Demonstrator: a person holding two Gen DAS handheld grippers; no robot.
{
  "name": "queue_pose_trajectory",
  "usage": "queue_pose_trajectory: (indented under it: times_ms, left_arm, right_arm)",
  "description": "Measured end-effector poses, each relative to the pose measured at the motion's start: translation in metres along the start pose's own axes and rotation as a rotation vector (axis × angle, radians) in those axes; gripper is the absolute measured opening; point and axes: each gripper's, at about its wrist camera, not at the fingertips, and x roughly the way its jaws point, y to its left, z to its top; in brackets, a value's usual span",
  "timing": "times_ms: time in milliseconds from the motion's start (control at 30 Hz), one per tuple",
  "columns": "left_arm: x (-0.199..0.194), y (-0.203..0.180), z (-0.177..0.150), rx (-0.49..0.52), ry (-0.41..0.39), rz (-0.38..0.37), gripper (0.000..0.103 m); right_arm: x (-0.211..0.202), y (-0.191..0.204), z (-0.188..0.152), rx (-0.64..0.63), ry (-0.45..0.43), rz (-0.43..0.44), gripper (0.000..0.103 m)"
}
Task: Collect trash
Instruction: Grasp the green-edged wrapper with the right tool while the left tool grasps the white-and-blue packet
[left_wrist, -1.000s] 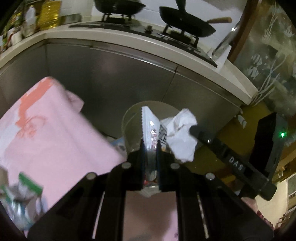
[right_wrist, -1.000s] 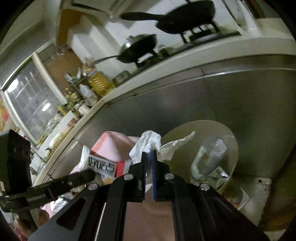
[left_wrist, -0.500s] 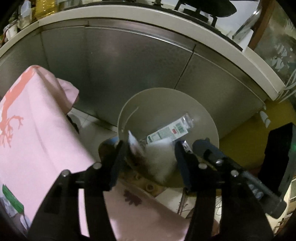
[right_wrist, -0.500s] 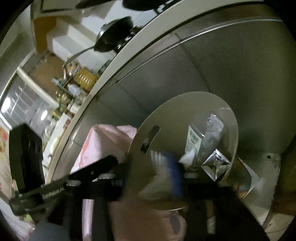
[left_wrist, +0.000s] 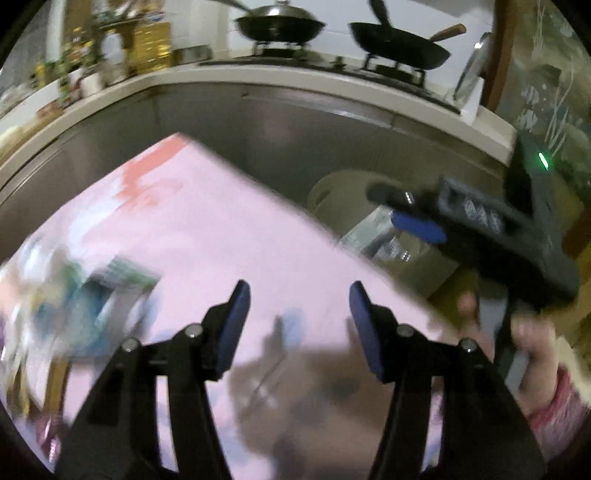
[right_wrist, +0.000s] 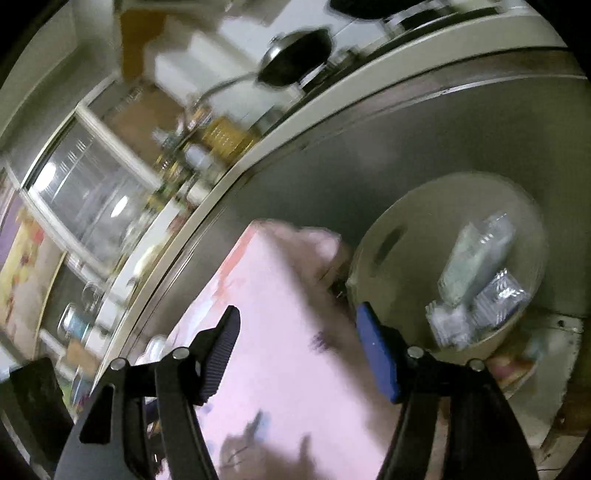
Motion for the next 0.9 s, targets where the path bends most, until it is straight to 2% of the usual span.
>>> queue_pose_trajectory:
  times_ms: [133, 267, 367, 467, 533, 633, 700, 800, 900]
  left_arm:
    - [-0.045, 0.044, -0.060, -0.055, 0.011, 0.078, 0.054]
    - [-0.081, 0.101, -0.111, -0.193, 0.042, 0.142, 0.054]
    - [-0.100, 0.136, -0.136, -0.320, 0.043, 0.140, 0.054]
    - [-0.117, 0.154, -0.151, -0.385, 0.015, 0.142, 0.054]
    - [-0.123, 0.164, -0.157, -0.418, 0.006, 0.131, 0.054]
    - [-0.121, 0.170, -0.161, -0.456, -0.004, 0.085, 0.054]
    - [-0.112, 0.175, -0.161, -0.463, 0.012, 0.088, 0.054]
    - [-0.098, 0.184, -0.164, -0.464, 0.028, 0.135, 0.051]
    - [-0.098, 0.199, -0.159, -0.460, 0.013, 0.251, 0.051]
  right_arm:
    - [0.034, 0.044, -0.022, -0.060, 0.123, 0.093, 0.061]
    - [0.092, 0.100, -0.028, -0.145, 0.261, 0.171, 0.058]
    - [0.139, 0.133, -0.027, -0.191, 0.356, 0.181, 0.055]
    - [0.179, 0.152, -0.032, -0.196, 0.465, 0.186, 0.054]
    - [0.192, 0.157, -0.040, -0.195, 0.533, 0.187, 0.049]
    - [0.186, 0.164, -0.057, -0.228, 0.579, 0.200, 0.046]
    - [0.172, 0.170, -0.070, -0.267, 0.601, 0.212, 0.045]
    - [0.149, 0.175, -0.091, -0.304, 0.616, 0.221, 0.045]
    - [0.130, 0.177, -0.110, -0.304, 0.621, 0.241, 0.045]
